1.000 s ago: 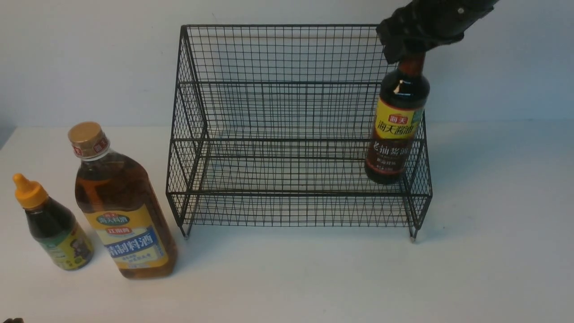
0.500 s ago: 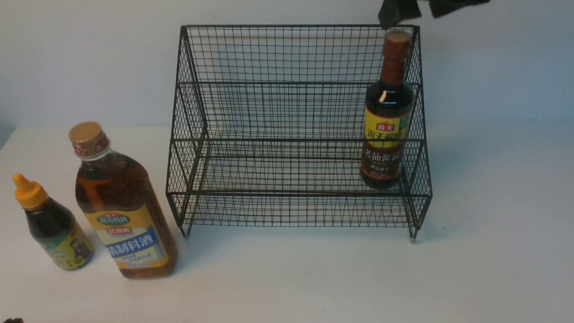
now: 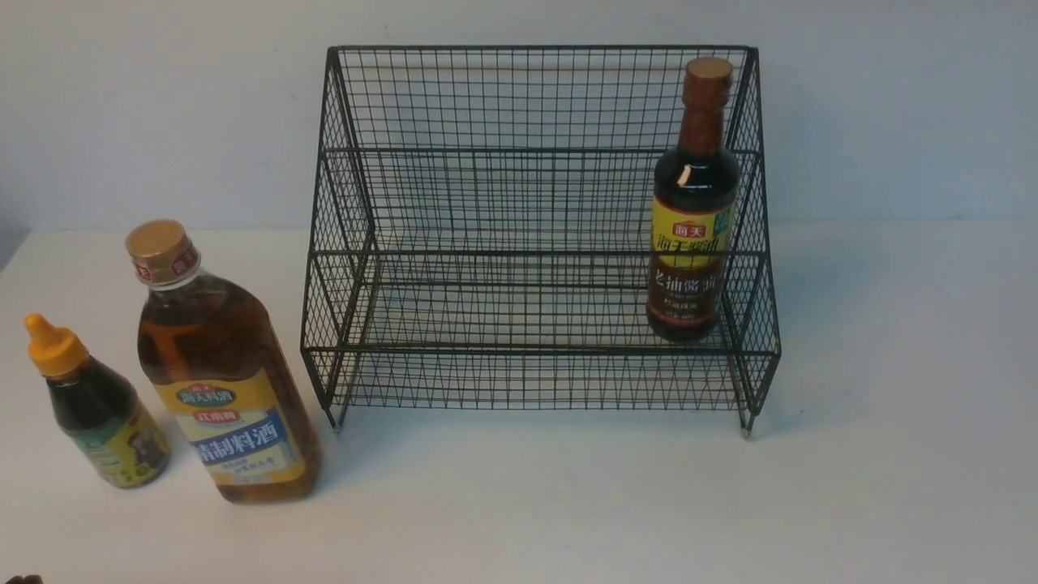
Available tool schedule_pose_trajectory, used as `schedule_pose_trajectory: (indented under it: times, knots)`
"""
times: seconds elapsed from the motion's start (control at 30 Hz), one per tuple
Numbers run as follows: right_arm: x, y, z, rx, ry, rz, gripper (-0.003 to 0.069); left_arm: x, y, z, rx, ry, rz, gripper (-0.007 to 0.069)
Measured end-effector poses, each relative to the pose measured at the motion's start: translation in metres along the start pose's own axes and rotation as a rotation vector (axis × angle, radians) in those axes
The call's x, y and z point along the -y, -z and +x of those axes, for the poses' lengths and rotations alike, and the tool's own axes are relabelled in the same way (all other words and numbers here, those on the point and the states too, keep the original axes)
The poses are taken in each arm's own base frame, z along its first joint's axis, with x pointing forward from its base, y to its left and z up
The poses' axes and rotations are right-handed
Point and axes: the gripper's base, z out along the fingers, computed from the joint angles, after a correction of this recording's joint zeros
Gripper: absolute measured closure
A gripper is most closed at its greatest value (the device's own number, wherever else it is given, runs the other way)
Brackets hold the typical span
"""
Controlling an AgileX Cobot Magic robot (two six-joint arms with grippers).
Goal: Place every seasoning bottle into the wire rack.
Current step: Use the left arm to grab the condiment bottle closest to it
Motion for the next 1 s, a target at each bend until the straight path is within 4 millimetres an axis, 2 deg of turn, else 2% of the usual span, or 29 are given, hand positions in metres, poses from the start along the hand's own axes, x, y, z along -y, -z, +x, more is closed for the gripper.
schedule_pose_trajectory:
  times: [0.1,0.13,0.17,0.2,0.27,0.3,0.37,0.47,0.53,0.67,0.73,0.87,1.0]
  knots:
    - [-0.001,0.046,0.021,0.001,0.009,0.022,0.0537,0.0,0.0,0.0,0.0,0.0,0.0,0.0629]
    - [-0.001,0.046,0.025,-0.013,0.009,0.024,0.0557,0.0,0.0,0.0,0.0,0.0,0.0,0.0629]
    - [-0.001,0.07,0.044,-0.022,0.015,0.047,0.0621,0.0,0.0,0.0,0.0,0.0,0.0,0.0629]
    - [0.0,0.089,0.059,-0.018,0.021,0.069,0.0647,0.0,0.0,0.0,0.0,0.0,0.0,0.0629]
    - [0.002,0.106,0.092,-0.056,0.032,0.101,0.0664,0.0,0.0,0.0,0.0,0.0,0.0,0.0629]
    - [0.002,0.119,0.108,-0.039,0.038,0.113,0.0669,0.0,0.0,0.0,0.0,0.0,0.0,0.0629]
    - [0.003,0.129,0.139,0.028,0.055,0.133,0.0671,0.0,0.0,0.0,0.0,0.0,0.0,0.0629]
    - [0.002,0.128,0.186,0.156,0.072,0.132,0.0673,0.0,0.0,0.0,0.0,0.0,0.0,0.0629]
    - [0.002,0.111,0.223,0.278,0.087,0.123,0.0673,0.0,0.0,0.0,0.0,0.0,0.0,0.0629]
    - [0.002,0.086,0.265,0.439,0.109,0.111,0.0673,0.0,0.0,0.0,0.0,0.0,0.0,0.0629]
    - [0.002,0.077,0.279,0.515,0.139,0.111,0.0674,0.0,0.0,0.0,0.0,0.0,0.0,0.0629]
    - [0.0,0.07,0.289,0.639,0.181,0.103,0.0674,0.0,0.0,0.0,0.0,0.0,0.0,0.0629]
    - [-0.001,0.062,0.302,0.649,0.198,0.095,0.0674,0.0,0.0,0.0,0.0,0.0,0.0,0.0629]
